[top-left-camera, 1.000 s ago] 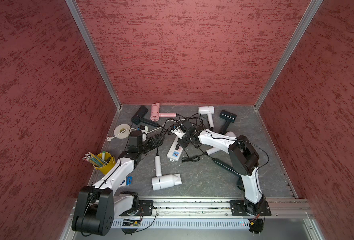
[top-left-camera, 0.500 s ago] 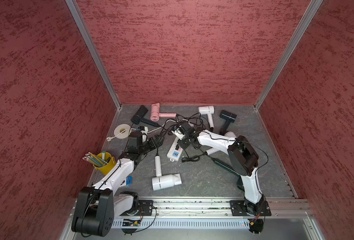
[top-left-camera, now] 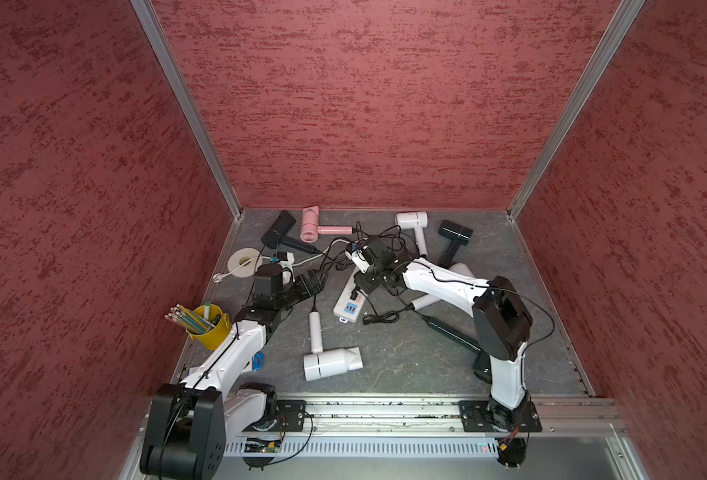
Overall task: Charge the blow dryers
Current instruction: Insert the plug into the socket.
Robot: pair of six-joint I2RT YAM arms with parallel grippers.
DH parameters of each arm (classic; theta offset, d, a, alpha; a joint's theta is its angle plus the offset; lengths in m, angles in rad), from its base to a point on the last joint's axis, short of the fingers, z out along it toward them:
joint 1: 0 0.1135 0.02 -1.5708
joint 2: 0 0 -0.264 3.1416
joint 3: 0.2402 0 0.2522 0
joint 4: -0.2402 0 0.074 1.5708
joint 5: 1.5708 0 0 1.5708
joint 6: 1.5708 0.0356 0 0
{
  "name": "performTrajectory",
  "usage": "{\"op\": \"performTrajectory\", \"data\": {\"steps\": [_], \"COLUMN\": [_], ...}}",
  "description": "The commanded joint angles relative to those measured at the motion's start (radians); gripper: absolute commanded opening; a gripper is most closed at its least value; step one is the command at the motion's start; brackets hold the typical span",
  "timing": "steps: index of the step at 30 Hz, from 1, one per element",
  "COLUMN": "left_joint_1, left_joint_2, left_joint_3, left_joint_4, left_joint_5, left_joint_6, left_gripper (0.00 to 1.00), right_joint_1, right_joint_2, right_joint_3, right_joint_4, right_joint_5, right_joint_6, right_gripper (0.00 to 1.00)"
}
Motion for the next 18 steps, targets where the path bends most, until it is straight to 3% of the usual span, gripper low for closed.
{"op": "performTrajectory", "data": {"steps": [1,5,10,12,13,18], "left_joint_1": [0.0,-0.015,-0.042,-0.06,-0.069,-0.127], "left_joint_2": [-0.034,-0.077,-0.174,-0.239,-0.268,-0.473], "left_joint_3": [-0.015,-0.023,-0.042,-0.052,-0.056,-0.097], "left_joint_4": [-0.013,-0.022,-0.03,-0.041,-0.045,-0.07], "left_joint_5": [-0.028,-0.056,-0.087,-0.111,-0.122,-0.209], "left_joint_6": [0.025,0.032,0.043,0.051,0.054,0.074], "left_gripper": [1.0,1.0,1.0,1.0,1.0,1.0], "right_joint_1": [0.005,0.005,0.004,0.005,0.006,0.006], "right_joint_2": [-0.092,-0.187,-0.339,-0.423,-0.459,-0.704], "right_joint_3": [-0.034,-0.099,-0.214,-0.285,-0.316,-0.517], "right_joint_4": [0.094,0.166,0.259,0.304,0.322,0.431], "right_joint_5": [0.02,0.009,0.008,0.013,0.015,0.004], "right_joint_6": [0.038,0.068,0.098,0.109,0.113,0.12], "right_gripper": [0.49,0.54,0.74,0.85,0.98,1.0]}}
